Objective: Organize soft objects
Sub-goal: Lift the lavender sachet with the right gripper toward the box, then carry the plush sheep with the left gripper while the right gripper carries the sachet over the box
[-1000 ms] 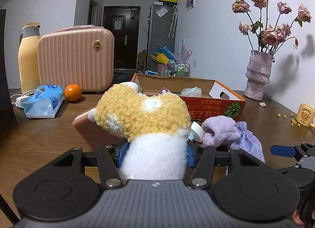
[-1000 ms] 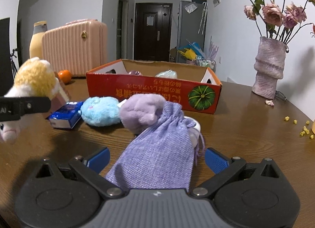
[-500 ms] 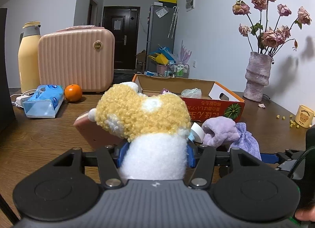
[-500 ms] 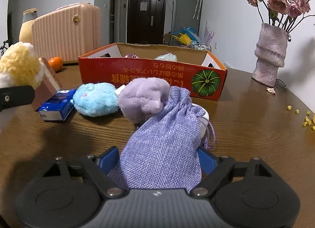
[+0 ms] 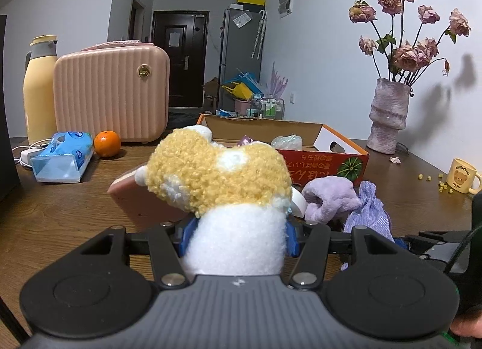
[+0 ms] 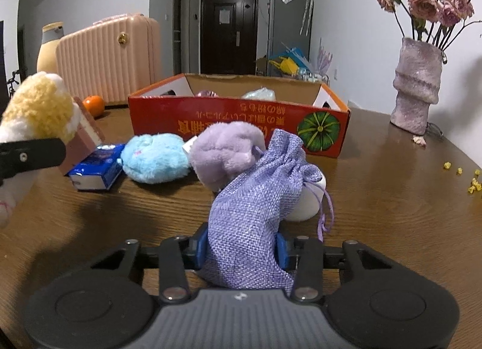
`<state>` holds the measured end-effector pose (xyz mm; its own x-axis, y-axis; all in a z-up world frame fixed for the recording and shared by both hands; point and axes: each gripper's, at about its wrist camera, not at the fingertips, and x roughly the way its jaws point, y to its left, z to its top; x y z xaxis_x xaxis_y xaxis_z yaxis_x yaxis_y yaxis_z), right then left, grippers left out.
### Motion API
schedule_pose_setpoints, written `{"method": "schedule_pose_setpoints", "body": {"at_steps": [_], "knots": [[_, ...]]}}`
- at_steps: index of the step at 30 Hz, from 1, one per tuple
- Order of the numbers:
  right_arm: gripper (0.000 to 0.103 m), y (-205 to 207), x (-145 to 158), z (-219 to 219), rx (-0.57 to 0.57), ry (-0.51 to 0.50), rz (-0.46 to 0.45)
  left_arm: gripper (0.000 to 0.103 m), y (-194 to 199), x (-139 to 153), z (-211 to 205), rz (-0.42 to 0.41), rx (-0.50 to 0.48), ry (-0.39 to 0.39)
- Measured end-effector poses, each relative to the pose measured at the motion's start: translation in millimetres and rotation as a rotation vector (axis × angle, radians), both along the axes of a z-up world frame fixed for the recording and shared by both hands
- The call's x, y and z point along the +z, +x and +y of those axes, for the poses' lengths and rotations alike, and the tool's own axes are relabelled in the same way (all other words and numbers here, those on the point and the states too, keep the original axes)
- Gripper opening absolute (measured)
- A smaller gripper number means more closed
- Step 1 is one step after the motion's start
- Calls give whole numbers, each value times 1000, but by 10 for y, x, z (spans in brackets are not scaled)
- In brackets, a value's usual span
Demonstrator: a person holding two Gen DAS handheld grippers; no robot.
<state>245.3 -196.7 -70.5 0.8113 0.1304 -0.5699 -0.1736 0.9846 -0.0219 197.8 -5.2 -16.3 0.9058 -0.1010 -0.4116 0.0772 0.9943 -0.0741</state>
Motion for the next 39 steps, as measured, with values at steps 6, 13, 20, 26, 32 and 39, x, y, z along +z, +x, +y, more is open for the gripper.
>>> {"method": "schedule_pose_setpoints", "body": {"at_steps": [6, 13, 20, 26, 32, 39], "knots": [[41, -93, 57, -16, 5, 6, -48, 56, -16, 6, 4, -5, -4, -1], [41, -189, 122, -26, 10, -1, -101, 56, -29, 12, -2, -13, -2, 1], [41, -263, 206, -20, 38, -4, -153, 56, -53, 56, -48, -30, -11, 8], [41, -304, 286, -19, 60, -17, -202, 56, -52, 97, -115, -41, -21, 17], [41, -283, 362, -72, 72, -13, -242, 56, -1, 168, -191, -58, -24, 27], [41, -221, 447, -131, 76, -10, -281, 56, 82, 238, -258, -71, -16, 29]]}}
